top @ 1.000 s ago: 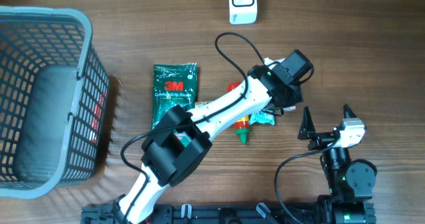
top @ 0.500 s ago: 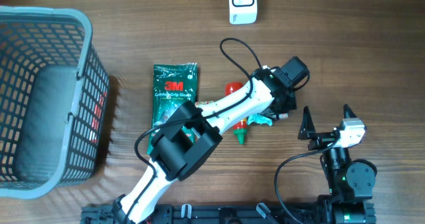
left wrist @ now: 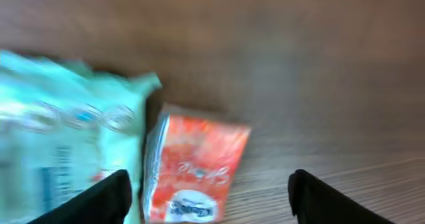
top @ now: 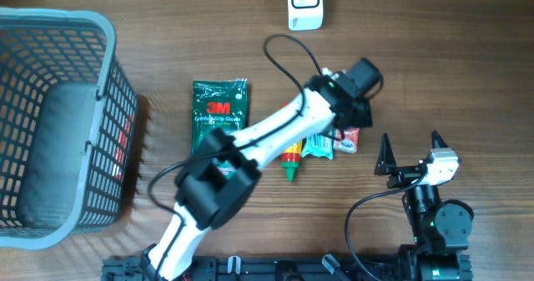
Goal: Scan the item barcode
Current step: 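Carry the snack bag over and set it right of the wipes, then move the left gripper back into the basket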
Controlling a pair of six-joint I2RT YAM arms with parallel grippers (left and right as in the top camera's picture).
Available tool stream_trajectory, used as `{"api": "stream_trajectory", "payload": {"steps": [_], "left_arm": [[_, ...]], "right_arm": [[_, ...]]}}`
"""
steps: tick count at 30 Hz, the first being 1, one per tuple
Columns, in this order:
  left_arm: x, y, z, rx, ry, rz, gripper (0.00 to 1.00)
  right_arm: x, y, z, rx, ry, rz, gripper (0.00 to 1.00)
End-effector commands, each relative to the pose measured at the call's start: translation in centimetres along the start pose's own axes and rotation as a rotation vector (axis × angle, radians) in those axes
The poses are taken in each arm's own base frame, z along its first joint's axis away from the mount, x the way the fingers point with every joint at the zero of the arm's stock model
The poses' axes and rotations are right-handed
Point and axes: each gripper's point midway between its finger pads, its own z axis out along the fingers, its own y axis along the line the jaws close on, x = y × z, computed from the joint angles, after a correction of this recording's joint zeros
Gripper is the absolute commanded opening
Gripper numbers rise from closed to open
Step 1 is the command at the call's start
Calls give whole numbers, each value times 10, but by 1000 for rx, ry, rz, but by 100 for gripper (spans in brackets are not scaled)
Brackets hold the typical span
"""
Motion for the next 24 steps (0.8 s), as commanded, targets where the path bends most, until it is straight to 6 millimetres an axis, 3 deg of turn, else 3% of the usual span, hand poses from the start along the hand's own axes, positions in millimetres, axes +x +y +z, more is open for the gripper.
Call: {"api": "stream_trajectory", "payload": {"steps": [1, 6, 10, 13, 18, 20, 24], "left_arm": [[-58, -16, -97, 117, -212, -1, 80], [-92, -8, -188, 201, -372, -7, 80], [-108, 29, -273, 178, -553, -78, 80], [-108, 70, -340, 104, -720, -148, 81], [-92, 169, -445, -105, -1014, -350, 84], [-81, 207, -468, -195, -1073, -434, 98], [-51, 291, -502, -382, -1135, -681, 100]], "right_arm": [[-1, 2, 0, -9, -7, -9, 100], [-1, 2, 0, -9, -7, -10, 100], [-1, 2, 0, -9, -7, -10, 100], [-1, 2, 0, -9, -7, -9, 100], [-1, 2, 0, -9, -7, -9, 100], [-1, 2, 0, -9, -7, -10, 100], [-1, 2, 0, -9, -7, -10, 100]]}}
